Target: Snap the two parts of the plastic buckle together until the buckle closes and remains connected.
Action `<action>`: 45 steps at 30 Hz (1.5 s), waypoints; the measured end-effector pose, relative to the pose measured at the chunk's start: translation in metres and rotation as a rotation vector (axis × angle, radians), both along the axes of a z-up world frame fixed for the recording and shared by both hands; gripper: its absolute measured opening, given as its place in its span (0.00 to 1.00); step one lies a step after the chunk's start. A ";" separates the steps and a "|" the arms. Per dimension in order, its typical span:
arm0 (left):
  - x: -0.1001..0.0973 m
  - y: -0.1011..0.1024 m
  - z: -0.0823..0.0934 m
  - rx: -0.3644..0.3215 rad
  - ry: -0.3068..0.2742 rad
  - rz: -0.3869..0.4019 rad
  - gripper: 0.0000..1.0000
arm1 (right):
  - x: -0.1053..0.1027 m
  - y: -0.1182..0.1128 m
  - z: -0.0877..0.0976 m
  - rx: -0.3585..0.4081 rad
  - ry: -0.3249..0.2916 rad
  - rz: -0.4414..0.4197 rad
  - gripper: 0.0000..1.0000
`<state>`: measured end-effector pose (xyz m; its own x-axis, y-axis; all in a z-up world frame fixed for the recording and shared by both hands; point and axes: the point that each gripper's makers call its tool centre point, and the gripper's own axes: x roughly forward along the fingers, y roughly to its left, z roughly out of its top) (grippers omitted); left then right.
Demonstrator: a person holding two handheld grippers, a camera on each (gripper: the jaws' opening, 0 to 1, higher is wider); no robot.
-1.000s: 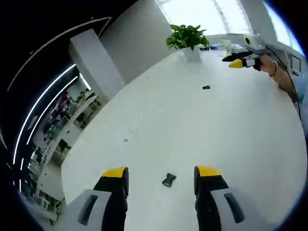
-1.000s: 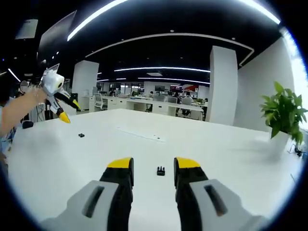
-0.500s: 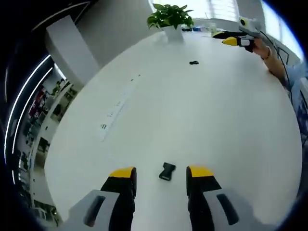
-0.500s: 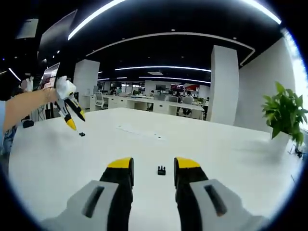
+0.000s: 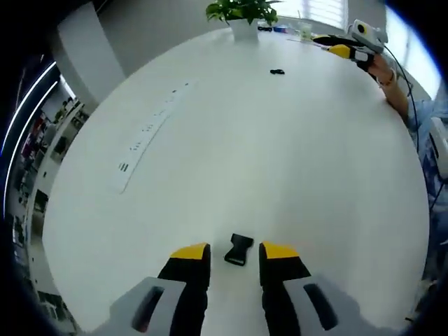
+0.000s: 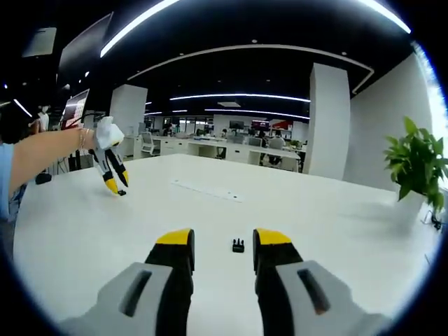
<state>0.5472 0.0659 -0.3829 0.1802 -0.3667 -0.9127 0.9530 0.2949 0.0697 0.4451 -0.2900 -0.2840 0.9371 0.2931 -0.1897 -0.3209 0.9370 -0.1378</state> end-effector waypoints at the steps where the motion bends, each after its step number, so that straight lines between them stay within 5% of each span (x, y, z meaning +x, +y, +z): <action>1: -0.001 0.001 -0.002 0.011 0.010 -0.003 0.21 | 0.000 0.000 -0.001 0.001 0.002 0.003 0.34; 5: -0.007 -0.004 -0.003 -0.006 0.059 0.025 0.11 | -0.001 0.001 -0.002 0.002 0.008 0.010 0.34; 18: -0.014 -0.004 -0.002 0.090 0.092 0.140 0.10 | -0.003 0.024 -0.016 0.050 0.063 0.094 0.34; 26: -0.014 -0.004 -0.001 0.136 0.096 0.120 0.10 | -0.002 0.025 -0.032 0.039 0.117 0.097 0.34; 45: -0.025 -0.006 -0.004 0.206 0.113 0.138 0.09 | -0.008 0.018 -0.009 0.043 0.041 0.079 0.34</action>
<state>0.5225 0.0596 -0.3865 0.1082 -0.1498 -0.9828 0.9098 0.4133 0.0371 0.4374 -0.2723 -0.2926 0.9024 0.3743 -0.2134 -0.3986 0.9133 -0.0835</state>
